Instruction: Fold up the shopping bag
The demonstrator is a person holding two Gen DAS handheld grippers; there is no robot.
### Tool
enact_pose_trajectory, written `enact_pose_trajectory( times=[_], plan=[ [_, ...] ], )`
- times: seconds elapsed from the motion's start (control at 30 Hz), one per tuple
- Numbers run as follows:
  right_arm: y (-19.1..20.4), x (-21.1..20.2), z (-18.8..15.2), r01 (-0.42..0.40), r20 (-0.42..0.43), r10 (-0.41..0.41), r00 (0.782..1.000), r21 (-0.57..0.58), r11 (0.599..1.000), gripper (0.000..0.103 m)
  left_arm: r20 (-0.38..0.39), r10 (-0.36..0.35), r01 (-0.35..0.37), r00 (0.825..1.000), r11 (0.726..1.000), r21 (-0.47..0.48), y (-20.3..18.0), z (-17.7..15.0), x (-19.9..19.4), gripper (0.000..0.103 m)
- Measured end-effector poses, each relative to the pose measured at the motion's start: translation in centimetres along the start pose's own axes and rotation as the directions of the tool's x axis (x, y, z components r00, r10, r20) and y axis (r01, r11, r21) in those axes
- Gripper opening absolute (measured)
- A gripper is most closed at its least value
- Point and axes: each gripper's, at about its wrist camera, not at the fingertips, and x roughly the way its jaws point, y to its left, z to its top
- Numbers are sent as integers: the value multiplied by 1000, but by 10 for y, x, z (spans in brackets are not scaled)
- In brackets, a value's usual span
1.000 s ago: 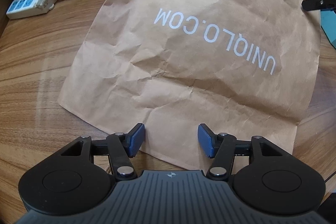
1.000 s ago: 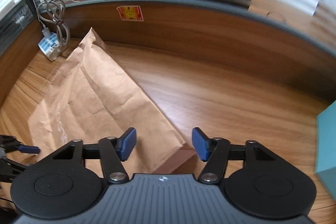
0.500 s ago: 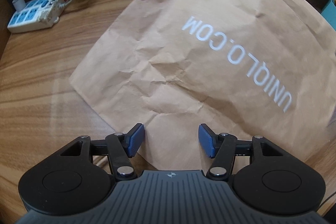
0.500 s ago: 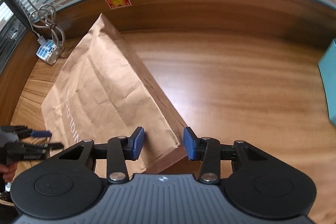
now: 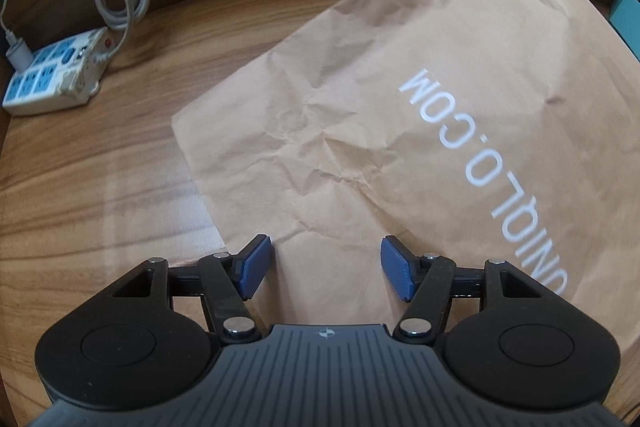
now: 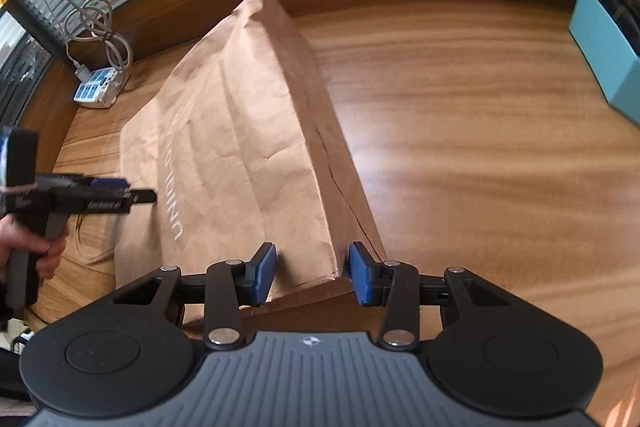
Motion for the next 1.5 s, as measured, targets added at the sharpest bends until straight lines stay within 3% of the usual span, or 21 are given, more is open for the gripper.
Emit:
enact_pose_trajectory(
  times=[0.3,0.53,0.8,0.87,1.07,1.13,1.5],
  plan=[
    [11,-5,-20,-11,13,11,1000,32,999,46,-8,-140,138,990,984,-108,-16,6,-16,58],
    [12,-2,-19,-21,18,20,1000,39,999,46,-34,-136,135,990,991,-21,-44,6,-4,58],
    [19,1,-17,-11,15,11,1000,18,1000,48,-54,-146,145,988,989,-21,-40,8,9,60],
    [24,-2,-13,-10,28,10,1000,4,1000,53,-49,-143,142,989,990,-17,-41,7,10,60],
    [38,-2,19,-20,76,23,997,-43,999,63,-45,-152,152,987,988,8,-37,3,11,60],
    [41,3,34,-18,87,22,996,-55,998,63,-56,-167,170,984,984,57,-28,-4,12,60],
    [44,44,110,-35,107,41,993,-60,998,63,-45,-173,175,984,983,61,-20,-4,13,60]
  ],
)
